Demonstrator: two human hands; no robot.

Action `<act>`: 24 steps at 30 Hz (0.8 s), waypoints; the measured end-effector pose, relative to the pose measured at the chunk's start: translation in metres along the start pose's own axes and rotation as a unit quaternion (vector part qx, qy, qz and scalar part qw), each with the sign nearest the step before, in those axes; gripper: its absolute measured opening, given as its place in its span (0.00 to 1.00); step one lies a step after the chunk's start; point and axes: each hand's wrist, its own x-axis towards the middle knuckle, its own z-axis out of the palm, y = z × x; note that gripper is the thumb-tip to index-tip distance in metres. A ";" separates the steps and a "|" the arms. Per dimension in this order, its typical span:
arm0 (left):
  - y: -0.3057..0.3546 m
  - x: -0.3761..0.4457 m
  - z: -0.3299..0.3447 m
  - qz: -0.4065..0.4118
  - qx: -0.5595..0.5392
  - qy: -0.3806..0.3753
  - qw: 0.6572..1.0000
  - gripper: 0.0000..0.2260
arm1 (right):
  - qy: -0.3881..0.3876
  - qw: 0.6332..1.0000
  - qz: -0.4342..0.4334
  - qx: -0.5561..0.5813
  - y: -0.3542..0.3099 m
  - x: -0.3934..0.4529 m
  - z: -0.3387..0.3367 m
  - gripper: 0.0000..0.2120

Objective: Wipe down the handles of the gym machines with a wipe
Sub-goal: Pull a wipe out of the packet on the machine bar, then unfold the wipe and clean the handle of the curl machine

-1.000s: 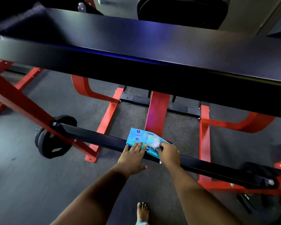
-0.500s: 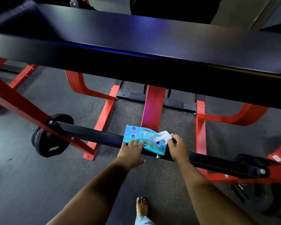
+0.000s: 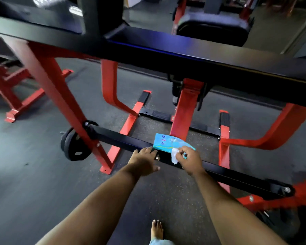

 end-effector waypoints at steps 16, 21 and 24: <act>-0.254 -0.308 0.044 -0.194 -0.089 0.055 0.975 0.37 | -0.213 0.935 -0.222 -0.173 -0.274 -0.129 0.274 0.14; -0.332 -0.357 0.045 -0.254 -0.108 0.070 0.959 0.36 | -0.222 0.914 -0.272 -0.201 -0.347 -0.140 0.349 0.13; -0.376 -0.368 0.041 -0.278 -0.117 0.077 0.950 0.36 | -0.224 0.903 -0.292 -0.220 -0.380 -0.128 0.387 0.06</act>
